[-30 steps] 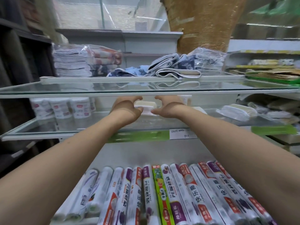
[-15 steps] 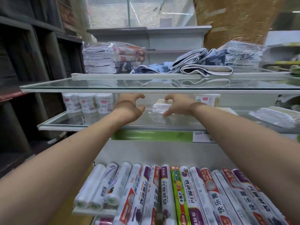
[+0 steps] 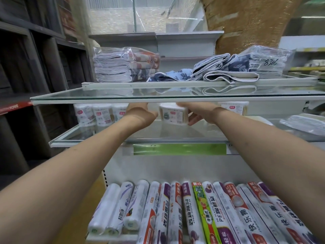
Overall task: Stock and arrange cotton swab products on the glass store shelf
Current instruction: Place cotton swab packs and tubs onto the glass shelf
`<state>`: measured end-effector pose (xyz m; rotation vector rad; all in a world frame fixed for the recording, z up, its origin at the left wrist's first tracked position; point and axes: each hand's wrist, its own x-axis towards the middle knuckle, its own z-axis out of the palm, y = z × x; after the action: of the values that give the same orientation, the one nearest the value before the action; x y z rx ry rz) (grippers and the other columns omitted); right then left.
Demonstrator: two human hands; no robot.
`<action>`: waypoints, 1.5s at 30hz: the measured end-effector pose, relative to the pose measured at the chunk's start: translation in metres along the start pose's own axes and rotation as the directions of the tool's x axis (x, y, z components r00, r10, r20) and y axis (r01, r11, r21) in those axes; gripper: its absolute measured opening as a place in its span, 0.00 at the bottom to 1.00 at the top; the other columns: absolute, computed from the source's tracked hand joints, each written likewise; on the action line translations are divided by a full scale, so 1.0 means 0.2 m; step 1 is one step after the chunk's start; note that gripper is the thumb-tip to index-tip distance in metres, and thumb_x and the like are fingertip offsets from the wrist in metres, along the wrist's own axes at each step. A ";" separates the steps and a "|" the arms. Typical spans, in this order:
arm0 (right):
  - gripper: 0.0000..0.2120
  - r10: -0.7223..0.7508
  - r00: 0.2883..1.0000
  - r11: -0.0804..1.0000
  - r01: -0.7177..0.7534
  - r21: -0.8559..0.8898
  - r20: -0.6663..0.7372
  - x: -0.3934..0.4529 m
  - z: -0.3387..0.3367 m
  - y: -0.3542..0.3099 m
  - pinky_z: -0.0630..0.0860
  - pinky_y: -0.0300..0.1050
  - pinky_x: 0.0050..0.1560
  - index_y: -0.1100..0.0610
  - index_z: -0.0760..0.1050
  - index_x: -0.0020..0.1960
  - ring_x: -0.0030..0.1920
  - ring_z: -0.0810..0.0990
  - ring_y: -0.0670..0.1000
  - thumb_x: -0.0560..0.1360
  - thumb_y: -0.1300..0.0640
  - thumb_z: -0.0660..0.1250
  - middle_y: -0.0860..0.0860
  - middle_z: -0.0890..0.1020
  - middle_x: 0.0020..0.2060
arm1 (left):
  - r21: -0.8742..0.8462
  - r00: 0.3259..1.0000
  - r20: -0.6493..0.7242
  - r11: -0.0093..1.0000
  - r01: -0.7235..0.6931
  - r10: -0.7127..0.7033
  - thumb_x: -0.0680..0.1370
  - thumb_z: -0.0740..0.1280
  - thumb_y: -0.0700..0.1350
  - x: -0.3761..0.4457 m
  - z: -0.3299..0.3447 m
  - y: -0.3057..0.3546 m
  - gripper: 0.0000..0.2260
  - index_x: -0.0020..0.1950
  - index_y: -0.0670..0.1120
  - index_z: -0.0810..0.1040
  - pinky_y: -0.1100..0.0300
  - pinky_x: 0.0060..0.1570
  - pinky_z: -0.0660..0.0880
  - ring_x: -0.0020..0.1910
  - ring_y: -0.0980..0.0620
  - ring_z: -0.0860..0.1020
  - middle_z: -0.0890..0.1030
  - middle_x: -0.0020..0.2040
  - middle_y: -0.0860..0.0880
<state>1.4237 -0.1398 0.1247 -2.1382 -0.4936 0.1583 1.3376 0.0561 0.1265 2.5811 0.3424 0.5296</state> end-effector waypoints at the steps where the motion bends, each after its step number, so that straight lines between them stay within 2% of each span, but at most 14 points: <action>1: 0.18 0.021 0.998 1.000 -0.021 0.002 -0.060 0.00 0.01 0.00 0.80 0.37 0.41 0.56 0.81 0.50 0.39 0.80 0.53 0.81 0.43 0.61 0.55 0.84 0.48 | 0.006 1.000 0.002 1.000 0.010 -0.010 0.82 0.63 0.54 0.00 0.00 -0.01 0.23 0.73 0.45 0.71 0.56 0.62 0.69 0.68 0.41 0.72 0.74 0.69 0.42; 2: 0.16 0.034 0.991 0.999 -0.032 0.020 -0.129 0.00 0.03 0.00 0.78 0.34 0.37 0.57 0.81 0.48 0.35 0.79 0.51 0.81 0.46 0.61 0.56 0.84 0.47 | 0.005 1.000 0.003 1.000 0.014 -0.014 0.82 0.63 0.54 0.00 -0.01 -0.01 0.23 0.73 0.45 0.71 0.56 0.62 0.69 0.68 0.41 0.72 0.74 0.69 0.42; 4: 0.14 0.035 0.972 0.995 -0.012 0.099 -0.234 0.03 0.05 0.01 0.79 0.38 0.39 0.62 0.82 0.52 0.33 0.78 0.50 0.80 0.53 0.63 0.59 0.85 0.49 | -0.009 1.000 0.008 1.000 0.006 -0.006 0.81 0.64 0.54 -0.01 -0.02 -0.03 0.23 0.74 0.46 0.70 0.57 0.60 0.70 0.68 0.42 0.73 0.75 0.69 0.43; 6: 0.16 0.041 0.971 0.987 -0.002 0.161 -0.237 0.05 0.05 0.02 0.81 0.43 0.44 0.64 0.81 0.57 0.39 0.82 0.51 0.80 0.53 0.64 0.58 0.85 0.50 | -0.029 0.999 0.001 0.999 -0.032 0.032 0.80 0.66 0.53 -0.01 -0.01 -0.06 0.25 0.76 0.50 0.70 0.57 0.61 0.71 0.67 0.43 0.74 0.75 0.69 0.44; 9: 0.19 0.028 0.988 0.994 -0.011 0.113 -0.150 0.05 0.04 0.04 0.83 0.44 0.44 0.57 0.83 0.56 0.50 0.83 0.50 0.73 0.44 0.74 0.51 0.86 0.49 | -0.058 0.996 -0.018 0.995 -0.083 0.082 0.77 0.68 0.51 -0.02 0.00 -0.09 0.26 0.75 0.55 0.70 0.57 0.61 0.74 0.63 0.44 0.77 0.77 0.67 0.46; 12: 0.16 0.011 0.980 1.000 -0.005 0.026 -0.201 0.05 0.06 0.05 0.81 0.44 0.42 0.58 0.80 0.50 0.48 0.82 0.50 0.68 0.52 0.80 0.52 0.85 0.47 | -0.083 0.992 -0.036 0.989 -0.121 0.119 0.77 0.68 0.50 -0.02 0.01 -0.10 0.25 0.75 0.57 0.71 0.61 0.56 0.72 0.62 0.45 0.77 0.77 0.67 0.47; 21: 0.09 0.016 0.966 0.988 0.025 0.153 -0.257 0.08 0.12 0.01 0.83 0.50 0.52 0.58 0.76 0.44 0.49 0.85 0.54 0.72 0.62 0.77 0.56 0.85 0.47 | -0.135 0.982 -0.085 0.974 -0.181 0.171 0.78 0.70 0.48 -0.03 -0.02 -0.17 0.24 0.75 0.54 0.72 0.62 0.63 0.71 0.65 0.47 0.76 0.74 0.72 0.48; 24: 0.09 0.002 0.965 0.992 0.030 0.120 -0.260 0.10 0.17 -0.02 0.83 0.50 0.53 0.59 0.78 0.46 0.49 0.85 0.53 0.71 0.63 0.77 0.56 0.85 0.49 | -0.123 0.977 -0.100 0.972 -0.201 0.189 0.78 0.70 0.47 -0.05 -0.05 -0.20 0.24 0.74 0.56 0.73 0.65 0.56 0.70 0.58 0.51 0.77 0.75 0.71 0.50; 26: 0.10 -0.009 0.965 0.995 0.034 0.093 -0.262 0.11 0.20 -0.04 0.83 0.49 0.51 0.58 0.78 0.46 0.48 0.85 0.52 0.70 0.62 0.78 0.55 0.85 0.48 | -0.130 0.976 -0.121 0.971 -0.199 0.183 0.77 0.71 0.46 -0.06 -0.07 -0.23 0.24 0.73 0.56 0.74 0.66 0.52 0.69 0.50 0.54 0.76 0.77 0.68 0.51; 29: 0.10 -0.028 0.963 0.998 0.040 0.040 -0.267 0.12 0.24 -0.07 0.83 0.50 0.51 0.58 0.79 0.44 0.48 0.84 0.52 0.68 0.62 0.79 0.55 0.85 0.47 | -0.169 0.976 -0.143 0.967 -0.190 0.166 0.77 0.71 0.45 -0.09 -0.09 -0.28 0.23 0.72 0.56 0.75 0.65 0.52 0.70 0.50 0.54 0.76 0.77 0.58 0.51; 33: 0.10 -0.031 0.961 0.998 0.044 0.039 -0.275 0.15 0.28 -0.09 0.83 0.49 0.51 0.58 0.78 0.43 0.46 0.84 0.51 0.69 0.61 0.79 0.54 0.84 0.46 | -0.184 0.971 -0.182 0.964 -0.190 0.157 0.76 0.71 0.44 -0.11 -0.13 -0.34 0.23 0.70 0.56 0.76 0.61 0.60 0.75 0.58 0.51 0.79 0.78 0.67 0.51; 38: 0.10 -0.024 0.963 0.999 0.034 0.035 -0.268 0.20 0.32 -0.10 0.83 0.51 0.52 0.57 0.80 0.42 0.47 0.85 0.52 0.67 0.59 0.81 0.54 0.85 0.46 | -0.164 0.968 -0.211 0.971 -0.175 0.139 0.75 0.70 0.43 -0.12 -0.16 -0.42 0.24 0.70 0.56 0.77 0.62 0.51 0.75 0.51 0.50 0.79 0.78 0.68 0.50; 41: 0.11 -0.026 0.964 0.999 0.019 -0.032 -0.263 0.23 0.33 -0.11 0.82 0.53 0.55 0.56 0.80 0.39 0.49 0.85 0.54 0.66 0.56 0.81 0.55 0.86 0.46 | -0.157 0.969 -0.209 0.973 -0.167 0.133 0.75 0.70 0.43 -0.11 -0.16 -0.45 0.24 0.70 0.57 0.76 0.64 0.51 0.73 0.53 0.51 0.79 0.77 0.68 0.50; 45: 0.10 -0.024 0.979 0.994 0.001 -0.112 -0.204 0.29 0.33 -0.13 0.77 0.56 0.62 0.54 0.76 0.39 0.59 0.81 0.61 0.70 0.54 0.76 0.62 0.83 0.55 | -0.135 0.967 -0.209 0.976 -0.173 0.143 0.76 0.70 0.42 -0.11 -0.18 -0.47 0.23 0.70 0.56 0.76 0.65 0.51 0.70 0.53 0.54 0.77 0.78 0.68 0.49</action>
<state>1.4503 -0.0527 0.1108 -2.2296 -0.4029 -0.0993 1.2896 0.1446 0.1022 2.4246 0.1543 0.8414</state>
